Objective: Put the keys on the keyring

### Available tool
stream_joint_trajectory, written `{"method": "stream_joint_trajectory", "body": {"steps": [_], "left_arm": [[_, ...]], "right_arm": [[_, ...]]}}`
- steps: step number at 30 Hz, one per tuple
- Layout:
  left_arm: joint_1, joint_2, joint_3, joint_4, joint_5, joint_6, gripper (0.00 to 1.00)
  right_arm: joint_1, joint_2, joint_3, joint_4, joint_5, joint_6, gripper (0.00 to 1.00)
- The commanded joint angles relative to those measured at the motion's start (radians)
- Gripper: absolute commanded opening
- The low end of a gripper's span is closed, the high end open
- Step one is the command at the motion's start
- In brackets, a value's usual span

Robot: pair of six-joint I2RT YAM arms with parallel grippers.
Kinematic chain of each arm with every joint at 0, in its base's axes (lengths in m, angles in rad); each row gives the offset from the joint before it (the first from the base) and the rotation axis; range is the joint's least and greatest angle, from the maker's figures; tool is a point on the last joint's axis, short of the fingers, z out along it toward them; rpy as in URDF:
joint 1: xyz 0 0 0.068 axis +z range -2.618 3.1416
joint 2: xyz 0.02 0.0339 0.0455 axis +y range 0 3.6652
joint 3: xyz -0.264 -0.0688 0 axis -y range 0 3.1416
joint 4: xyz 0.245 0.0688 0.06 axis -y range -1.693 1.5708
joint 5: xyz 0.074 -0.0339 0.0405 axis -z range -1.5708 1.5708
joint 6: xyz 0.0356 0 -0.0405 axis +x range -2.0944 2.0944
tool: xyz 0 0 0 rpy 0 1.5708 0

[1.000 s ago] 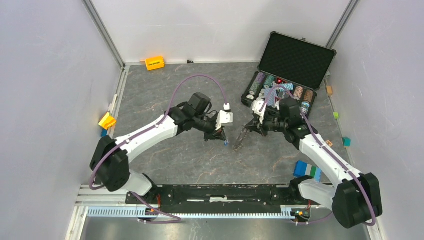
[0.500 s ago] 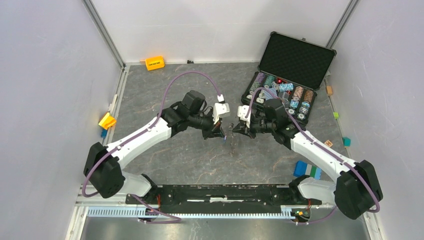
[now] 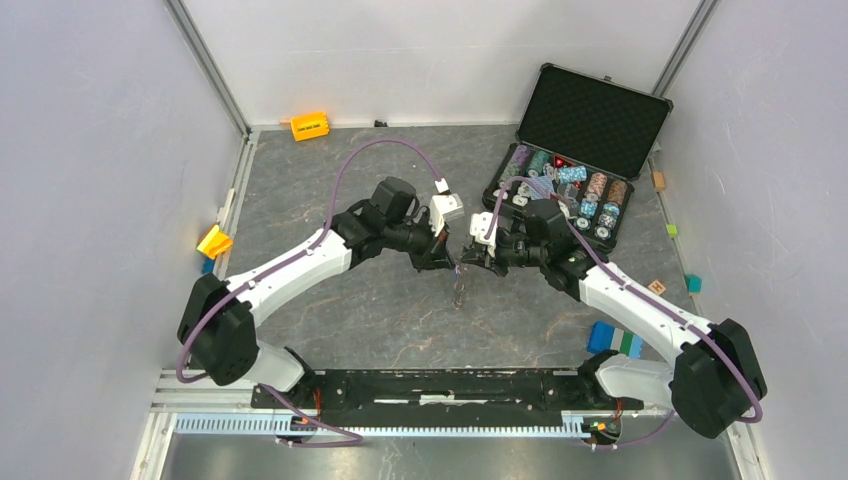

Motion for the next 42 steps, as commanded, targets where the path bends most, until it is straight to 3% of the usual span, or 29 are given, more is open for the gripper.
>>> {"method": "stream_joint_trajectory", "body": {"steps": [1, 42], "left_arm": [[0.006, 0.019, 0.047, 0.048, -0.010, -0.075, 0.02], [0.019, 0.049, 0.069, 0.004, -0.082, -0.058, 0.02]], "right_arm": [[0.010, -0.022, 0.030, 0.050, 0.019, -0.011, 0.00], [0.018, -0.028, 0.022, 0.039, 0.036, -0.026, 0.00]]}}
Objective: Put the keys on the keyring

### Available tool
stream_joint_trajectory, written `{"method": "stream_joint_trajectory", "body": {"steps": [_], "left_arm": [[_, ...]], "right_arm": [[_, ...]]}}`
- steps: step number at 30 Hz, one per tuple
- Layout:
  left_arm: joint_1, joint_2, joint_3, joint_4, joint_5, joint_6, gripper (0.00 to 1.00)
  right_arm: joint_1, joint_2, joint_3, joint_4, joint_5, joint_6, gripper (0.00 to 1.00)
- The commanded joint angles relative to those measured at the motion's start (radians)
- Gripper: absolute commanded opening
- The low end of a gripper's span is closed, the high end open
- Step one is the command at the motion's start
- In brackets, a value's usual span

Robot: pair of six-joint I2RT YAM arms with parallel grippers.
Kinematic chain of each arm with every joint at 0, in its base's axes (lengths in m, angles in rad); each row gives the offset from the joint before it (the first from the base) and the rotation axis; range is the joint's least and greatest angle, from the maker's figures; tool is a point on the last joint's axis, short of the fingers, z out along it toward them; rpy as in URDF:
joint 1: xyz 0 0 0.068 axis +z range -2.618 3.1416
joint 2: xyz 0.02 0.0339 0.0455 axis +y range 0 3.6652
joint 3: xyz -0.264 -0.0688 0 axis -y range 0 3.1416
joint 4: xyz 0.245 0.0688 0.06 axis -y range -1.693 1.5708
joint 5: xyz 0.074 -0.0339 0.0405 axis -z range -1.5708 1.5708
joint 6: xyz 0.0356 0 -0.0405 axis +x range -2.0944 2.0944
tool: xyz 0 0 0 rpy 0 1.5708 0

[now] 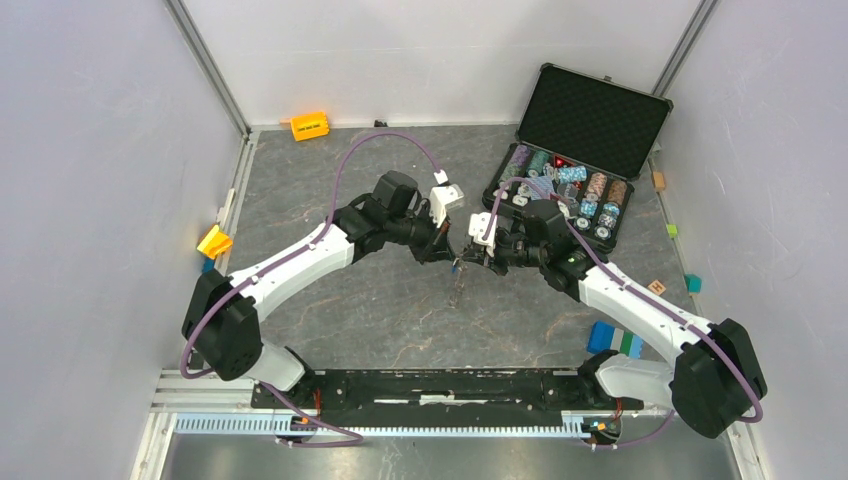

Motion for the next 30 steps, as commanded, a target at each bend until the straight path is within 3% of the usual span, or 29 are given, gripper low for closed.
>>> {"method": "stream_joint_trajectory", "body": {"steps": [1, 30], "left_arm": [[0.009, 0.013, 0.020, 0.011, -0.023, -0.011, 0.02], [0.029, 0.047, 0.025, 0.027, 0.068, -0.029, 0.02]], "right_arm": [[0.007, -0.028, 0.022, 0.039, -0.013, -0.011, 0.00], [0.004, -0.026, 0.019, 0.059, -0.044, 0.007, 0.00]]}}
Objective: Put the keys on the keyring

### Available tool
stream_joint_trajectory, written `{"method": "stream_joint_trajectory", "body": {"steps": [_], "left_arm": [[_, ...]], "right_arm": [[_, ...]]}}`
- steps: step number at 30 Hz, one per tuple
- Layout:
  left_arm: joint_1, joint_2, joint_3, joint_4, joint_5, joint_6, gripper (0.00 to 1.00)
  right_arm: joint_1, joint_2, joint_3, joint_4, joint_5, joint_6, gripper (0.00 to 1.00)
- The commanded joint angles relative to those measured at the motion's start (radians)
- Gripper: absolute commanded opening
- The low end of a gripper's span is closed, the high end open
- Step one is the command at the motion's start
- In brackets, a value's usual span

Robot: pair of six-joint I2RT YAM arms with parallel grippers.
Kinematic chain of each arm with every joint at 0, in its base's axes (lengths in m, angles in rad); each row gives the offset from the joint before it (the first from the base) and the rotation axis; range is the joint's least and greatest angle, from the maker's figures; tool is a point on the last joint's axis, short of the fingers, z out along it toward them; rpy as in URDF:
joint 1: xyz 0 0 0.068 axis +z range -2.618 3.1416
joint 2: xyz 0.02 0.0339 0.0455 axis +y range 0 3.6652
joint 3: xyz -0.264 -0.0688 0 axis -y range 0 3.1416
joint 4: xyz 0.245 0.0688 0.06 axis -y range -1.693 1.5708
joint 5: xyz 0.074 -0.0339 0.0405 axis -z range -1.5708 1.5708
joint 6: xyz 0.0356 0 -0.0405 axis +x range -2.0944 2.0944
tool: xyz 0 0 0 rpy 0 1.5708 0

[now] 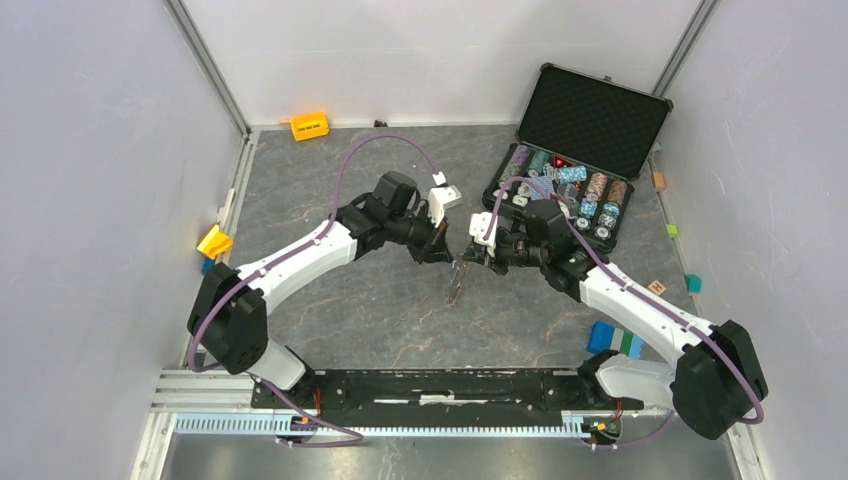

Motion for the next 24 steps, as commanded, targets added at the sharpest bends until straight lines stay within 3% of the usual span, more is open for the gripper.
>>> {"method": "stream_joint_trajectory", "body": {"steps": [1, 13, 24], "left_arm": [[-0.003, 0.012, 0.038, 0.027, 0.039, -0.028, 0.02], [-0.001, 0.018, 0.022, 0.049, 0.100, 0.003, 0.03], [0.038, -0.051, 0.017, -0.028, 0.081, 0.162, 0.43]], "right_arm": [[0.004, -0.018, 0.019, 0.055, -0.043, 0.007, 0.00], [0.003, -0.023, 0.008, 0.083, -0.071, 0.024, 0.00], [-0.012, -0.029, 0.004, 0.093, -0.091, 0.039, 0.00]]}}
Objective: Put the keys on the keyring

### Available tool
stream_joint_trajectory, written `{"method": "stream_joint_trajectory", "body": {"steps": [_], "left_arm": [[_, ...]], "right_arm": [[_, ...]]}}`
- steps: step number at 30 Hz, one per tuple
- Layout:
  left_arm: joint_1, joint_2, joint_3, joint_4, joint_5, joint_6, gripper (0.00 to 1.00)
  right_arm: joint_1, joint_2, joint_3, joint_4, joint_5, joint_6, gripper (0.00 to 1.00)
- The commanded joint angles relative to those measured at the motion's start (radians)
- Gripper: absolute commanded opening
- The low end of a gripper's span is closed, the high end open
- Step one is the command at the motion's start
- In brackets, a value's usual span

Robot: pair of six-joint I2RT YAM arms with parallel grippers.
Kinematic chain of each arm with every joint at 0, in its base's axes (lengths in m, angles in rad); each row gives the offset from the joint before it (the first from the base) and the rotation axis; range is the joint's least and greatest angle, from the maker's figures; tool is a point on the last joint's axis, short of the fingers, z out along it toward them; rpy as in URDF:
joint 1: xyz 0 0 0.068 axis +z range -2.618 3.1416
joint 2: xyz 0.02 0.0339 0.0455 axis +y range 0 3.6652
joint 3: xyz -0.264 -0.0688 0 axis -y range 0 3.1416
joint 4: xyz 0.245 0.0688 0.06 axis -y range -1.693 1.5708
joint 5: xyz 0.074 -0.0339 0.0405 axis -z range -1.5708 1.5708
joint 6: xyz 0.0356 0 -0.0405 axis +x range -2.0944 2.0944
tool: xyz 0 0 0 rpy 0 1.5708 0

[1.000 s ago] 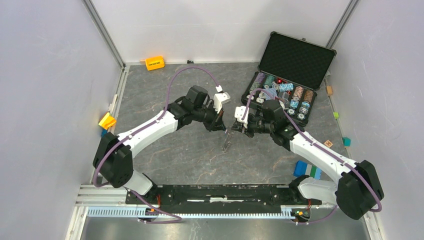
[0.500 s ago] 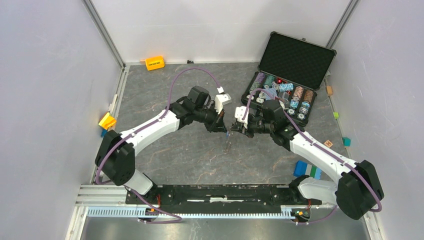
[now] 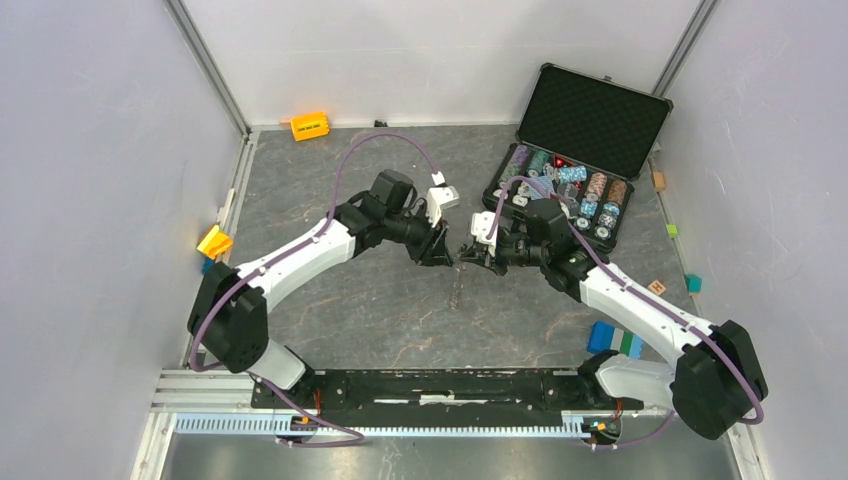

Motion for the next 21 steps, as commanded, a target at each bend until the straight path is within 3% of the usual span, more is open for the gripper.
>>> {"method": "stream_joint_trajectory", "body": {"steps": [1, 8, 12, 21], "left_arm": [[0.024, -0.073, 0.017, -0.038, 0.017, 0.137, 0.47], [0.024, -0.125, 0.017, -0.086, 0.060, 0.402, 0.63], [0.024, -0.108, 0.027, -0.091, 0.134, 0.512, 0.64], [0.023, -0.080, 0.004, -0.034, 0.226, 0.598, 0.59]], "right_arm": [[-0.009, -0.028, 0.007, 0.071, -0.045, 0.020, 0.00], [-0.011, -0.020, 0.012, 0.069, -0.100, 0.023, 0.00], [-0.011, -0.020, 0.012, 0.075, -0.126, 0.027, 0.00], [-0.017, -0.025, -0.005, 0.132, -0.163, 0.090, 0.00]]}}
